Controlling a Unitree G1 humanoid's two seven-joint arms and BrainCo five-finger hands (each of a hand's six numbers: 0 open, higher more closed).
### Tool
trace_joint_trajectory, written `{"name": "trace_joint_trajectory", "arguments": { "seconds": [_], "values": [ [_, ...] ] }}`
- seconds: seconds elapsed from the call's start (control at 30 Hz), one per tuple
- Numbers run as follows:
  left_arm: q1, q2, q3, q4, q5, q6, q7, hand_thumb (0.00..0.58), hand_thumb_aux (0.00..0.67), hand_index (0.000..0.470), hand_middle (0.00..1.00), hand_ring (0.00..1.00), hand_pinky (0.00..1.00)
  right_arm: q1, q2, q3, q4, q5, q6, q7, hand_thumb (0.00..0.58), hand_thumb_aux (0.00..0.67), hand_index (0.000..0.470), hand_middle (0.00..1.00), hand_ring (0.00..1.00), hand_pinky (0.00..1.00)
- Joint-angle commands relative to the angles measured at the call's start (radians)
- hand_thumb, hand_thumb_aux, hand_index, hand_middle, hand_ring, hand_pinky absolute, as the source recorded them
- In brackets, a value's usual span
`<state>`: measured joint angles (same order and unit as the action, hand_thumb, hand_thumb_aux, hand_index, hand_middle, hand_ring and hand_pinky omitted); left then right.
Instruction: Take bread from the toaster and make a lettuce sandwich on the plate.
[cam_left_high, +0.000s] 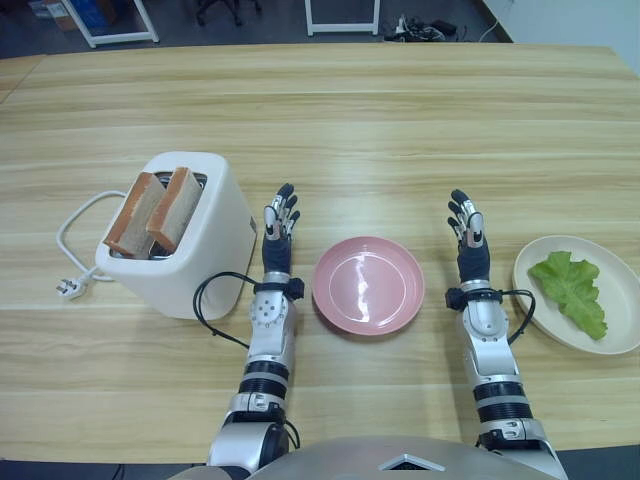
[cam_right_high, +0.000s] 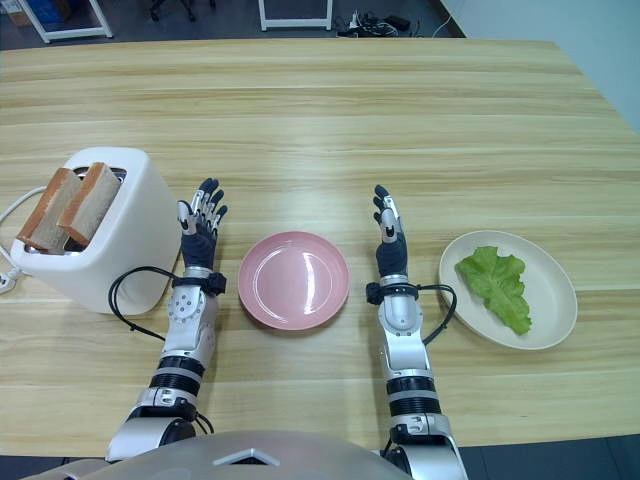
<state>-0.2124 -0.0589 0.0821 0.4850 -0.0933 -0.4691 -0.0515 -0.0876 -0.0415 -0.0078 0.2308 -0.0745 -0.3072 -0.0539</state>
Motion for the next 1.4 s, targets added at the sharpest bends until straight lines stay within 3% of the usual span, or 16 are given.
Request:
{"name": "trace_joint_trajectory", "arguments": {
  "seconds": [0.03, 0.23, 0.3, 0.47, 0.53, 0.6, 0.7, 0.8, 0.97, 1.2, 1.4],
  "values": [
    [-0.008, 0.009, 0.000, 0.015, 0.011, -0.004, 0.003, 0.000, 0.000, 0.000, 0.00, 0.00, 0.00, 0.003, 0.000, -0.001, 0.003, 0.013, 0.000, 0.015, 0.000, 0.000, 0.000, 0.00, 0.00, 0.00],
    [-0.010, 0.013, -0.006, 0.028, 0.020, -0.014, -0.007, 0.000, 0.000, 0.000, 0.00, 0.00, 0.00, 0.003, 0.003, 0.000, 0.007, 0.008, -0.005, 0.021, 0.000, 0.000, 0.000, 0.00, 0.00, 0.00],
    [0.032, 0.018, -0.033, -0.069, 0.061, -0.020, -0.003, 0.000, 0.000, 0.000, 0.00, 0.00, 0.00, 0.000, 0.004, 0.002, 0.012, 0.007, -0.007, 0.023, 0.000, 0.000, 0.000, 0.00, 0.00, 0.00],
    [0.254, 0.088, -0.178, -0.931, 0.069, 0.066, -0.099, 0.000, 0.000, 0.000, 0.00, 0.00, 0.00, -0.027, 0.012, 0.031, 0.072, -0.014, -0.015, 0.031, 0.000, 0.000, 0.000, 0.00, 0.00, 0.00],
    [0.277, 0.128, -0.101, -1.176, 0.046, 0.128, -0.085, 0.000, 0.000, 0.000, 0.00, 0.00, 0.00, -0.040, 0.023, 0.041, 0.084, -0.015, -0.013, 0.030, 0.000, 0.000, 0.000, 0.00, 0.00, 0.00],
    [0.289, 0.185, 0.031, -1.296, 0.023, 0.130, -0.082, 0.000, 0.000, 0.000, 0.00, 0.00, 0.00, -0.051, 0.031, 0.043, 0.096, -0.009, -0.011, 0.028, 0.000, 0.000, 0.000, 0.00, 0.00, 0.00],
    [0.311, 0.259, 0.221, -1.297, -0.016, 0.119, -0.074, 0.000, 0.000, 0.000, 0.00, 0.00, 0.00, -0.063, 0.036, 0.043, 0.127, -0.008, -0.020, 0.018, 0.000, 0.000, 0.000, 0.00, 0.00, 0.00],
    [0.424, 0.325, 0.364, -1.294, -0.067, 0.086, -0.122, 0.000, 0.000, 0.000, 0.00, 0.00, 0.00, -0.066, 0.032, 0.060, 0.126, -0.015, -0.032, 0.032, 0.000, 0.000, 0.000, 0.00, 0.00, 0.00],
    [0.514, 0.452, 0.583, -1.133, 0.243, 0.159, -0.126, 0.000, 0.000, 0.000, 0.00, 0.00, 0.00, -0.056, 0.007, 0.048, 0.115, -0.009, -0.037, 0.043, 0.000, 0.000, 0.000, 0.00, 0.00, 0.00],
    [0.531, 0.563, 0.570, -0.844, 0.701, 0.298, -0.020, 0.000, 0.000, 0.000, 0.00, 0.00, 0.00, -0.049, 0.003, 0.046, 0.097, -0.007, -0.031, 0.039, 0.000, 0.000, 0.000, 0.00, 0.00, 0.00],
    [0.509, 0.586, 0.512, -0.738, 0.824, 0.415, 0.039, 0.000, 0.000, 0.000, 0.00, 0.00, 0.00, -0.044, -0.005, 0.041, 0.091, -0.004, -0.027, 0.042, 0.000, 0.000, 0.000, 0.00, 0.00, 0.00]
  ]
}}
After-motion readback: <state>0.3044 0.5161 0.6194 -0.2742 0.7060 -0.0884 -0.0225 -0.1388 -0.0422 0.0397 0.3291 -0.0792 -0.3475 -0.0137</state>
